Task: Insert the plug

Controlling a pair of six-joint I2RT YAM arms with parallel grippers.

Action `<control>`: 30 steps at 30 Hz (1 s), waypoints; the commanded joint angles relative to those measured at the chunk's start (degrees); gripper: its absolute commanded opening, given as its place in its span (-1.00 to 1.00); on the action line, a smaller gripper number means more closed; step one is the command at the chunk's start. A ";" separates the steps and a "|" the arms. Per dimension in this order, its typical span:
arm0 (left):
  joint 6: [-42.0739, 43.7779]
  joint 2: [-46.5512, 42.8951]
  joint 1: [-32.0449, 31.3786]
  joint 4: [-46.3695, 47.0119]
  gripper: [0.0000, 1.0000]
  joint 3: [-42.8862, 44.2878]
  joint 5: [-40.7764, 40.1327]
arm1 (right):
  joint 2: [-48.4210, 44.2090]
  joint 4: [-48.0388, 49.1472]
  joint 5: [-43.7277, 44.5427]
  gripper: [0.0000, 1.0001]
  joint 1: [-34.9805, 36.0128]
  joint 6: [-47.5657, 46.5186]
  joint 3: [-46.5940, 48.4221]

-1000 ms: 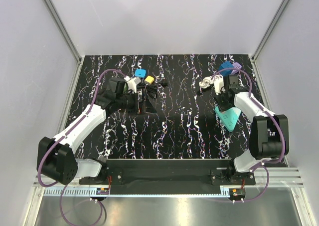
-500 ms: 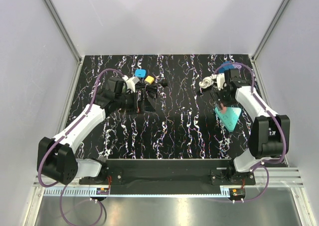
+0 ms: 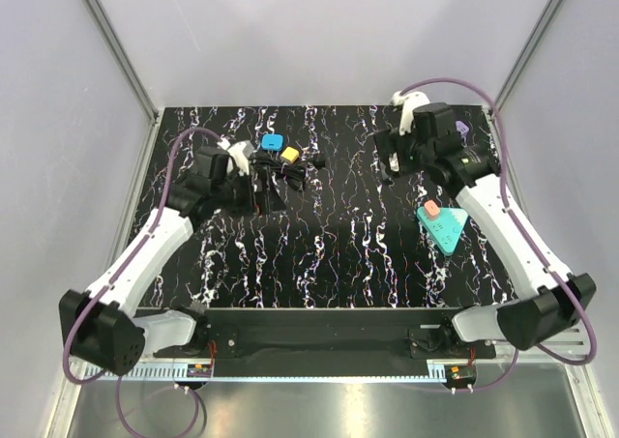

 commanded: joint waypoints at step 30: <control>15.81 68.10 4.25 -7.25 0.98 76.16 -34.86 | -19.66 24.06 -22.78 0.99 -0.18 37.55 -21.69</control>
